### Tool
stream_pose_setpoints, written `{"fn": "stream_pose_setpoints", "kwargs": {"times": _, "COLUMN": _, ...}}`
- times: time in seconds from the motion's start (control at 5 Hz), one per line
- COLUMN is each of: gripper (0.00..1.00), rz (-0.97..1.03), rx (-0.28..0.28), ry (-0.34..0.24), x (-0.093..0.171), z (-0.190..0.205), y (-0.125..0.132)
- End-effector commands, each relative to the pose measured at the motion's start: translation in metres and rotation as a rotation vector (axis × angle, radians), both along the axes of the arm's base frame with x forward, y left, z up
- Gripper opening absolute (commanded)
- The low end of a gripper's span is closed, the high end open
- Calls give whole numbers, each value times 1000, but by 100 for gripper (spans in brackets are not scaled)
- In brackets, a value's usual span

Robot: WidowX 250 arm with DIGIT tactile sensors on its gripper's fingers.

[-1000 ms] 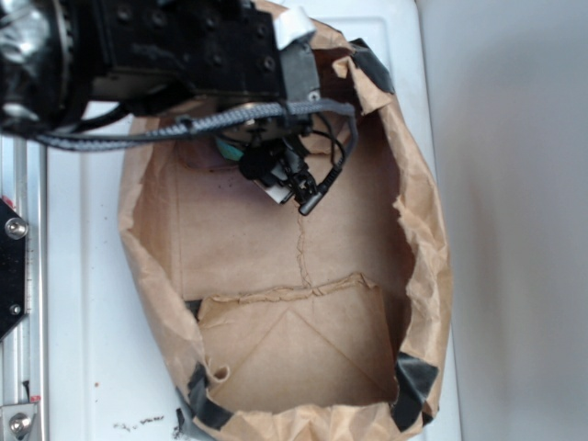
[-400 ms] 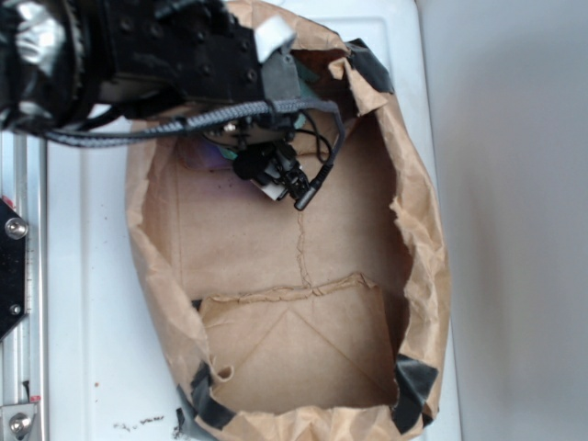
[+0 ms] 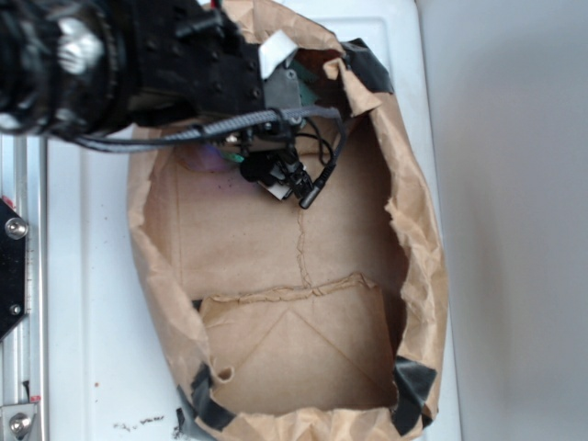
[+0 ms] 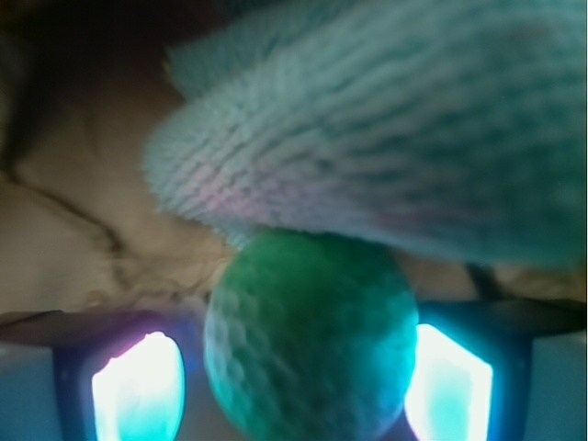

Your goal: Grab the green ball.

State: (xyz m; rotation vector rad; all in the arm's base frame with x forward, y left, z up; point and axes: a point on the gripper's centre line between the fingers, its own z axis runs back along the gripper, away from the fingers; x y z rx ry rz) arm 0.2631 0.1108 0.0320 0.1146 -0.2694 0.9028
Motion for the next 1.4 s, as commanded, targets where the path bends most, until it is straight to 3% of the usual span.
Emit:
{"fn": "stream_pose_setpoints", "kwargs": {"times": 0.0, "gripper": 0, "rz": -44, "rx": 1, "ry": -67, "x": 4, "z": 20, "y": 5}}
{"fn": "stream_pose_setpoints", "kwargs": {"times": 0.4, "gripper": 0, "rz": -221, "rx": -31, "ry": -133, "x": 0, "z": 63, "y": -3}}
{"fn": "stream_pose_setpoints", "kwargs": {"times": 0.8, "gripper": 0, "rz": -463, "rx": -116, "ry": -198, "x": 4, "z": 110, "y": -32}}
{"fn": "stream_pose_setpoints", "kwargs": {"times": 1.0, "gripper": 0, "rz": -589, "rx": -108, "ry": -222, "x": 2, "z": 122, "y": -59}}
{"fn": "stream_pose_setpoints", "kwargs": {"times": 1.2, "gripper": 0, "rz": -623, "rx": -73, "ry": -201, "x": -2, "z": 134, "y": -88}}
